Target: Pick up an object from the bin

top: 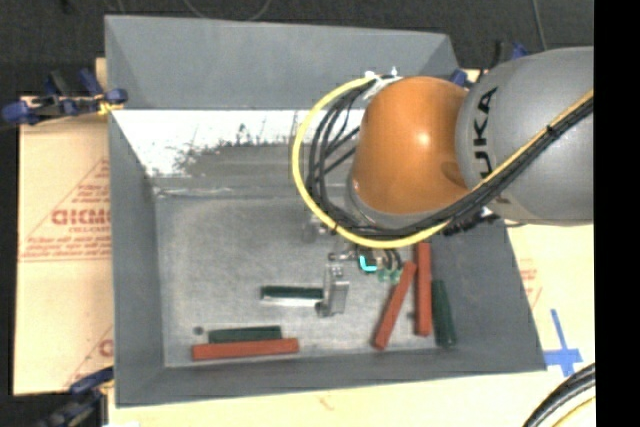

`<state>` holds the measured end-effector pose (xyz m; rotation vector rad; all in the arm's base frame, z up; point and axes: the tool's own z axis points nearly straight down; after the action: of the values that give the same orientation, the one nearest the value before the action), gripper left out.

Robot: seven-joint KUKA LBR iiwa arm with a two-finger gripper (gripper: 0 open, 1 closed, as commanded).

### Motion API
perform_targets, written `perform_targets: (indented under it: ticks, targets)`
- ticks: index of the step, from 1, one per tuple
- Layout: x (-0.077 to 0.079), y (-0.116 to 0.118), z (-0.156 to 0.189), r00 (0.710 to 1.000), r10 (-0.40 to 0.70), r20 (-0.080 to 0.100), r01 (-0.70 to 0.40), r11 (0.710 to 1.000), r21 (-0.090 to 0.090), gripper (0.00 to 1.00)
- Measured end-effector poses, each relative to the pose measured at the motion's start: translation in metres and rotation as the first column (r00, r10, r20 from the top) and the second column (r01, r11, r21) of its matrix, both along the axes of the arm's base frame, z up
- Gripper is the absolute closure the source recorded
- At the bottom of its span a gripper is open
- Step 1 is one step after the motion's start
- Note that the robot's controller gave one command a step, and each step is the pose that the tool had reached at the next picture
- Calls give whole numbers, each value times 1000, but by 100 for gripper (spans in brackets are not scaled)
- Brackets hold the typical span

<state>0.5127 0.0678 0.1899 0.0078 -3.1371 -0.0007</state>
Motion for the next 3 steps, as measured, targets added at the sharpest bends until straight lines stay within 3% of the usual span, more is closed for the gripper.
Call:
perform_targets:
  ticks: [1,2,3]
  targets:
    - [31,-8,-121,930,-368,4,368,930,0,0]
    - [29,4,-89,876,-481,8,481,877,2,0]
    - [25,9,-90,786,-618,5,618,786,0,0]
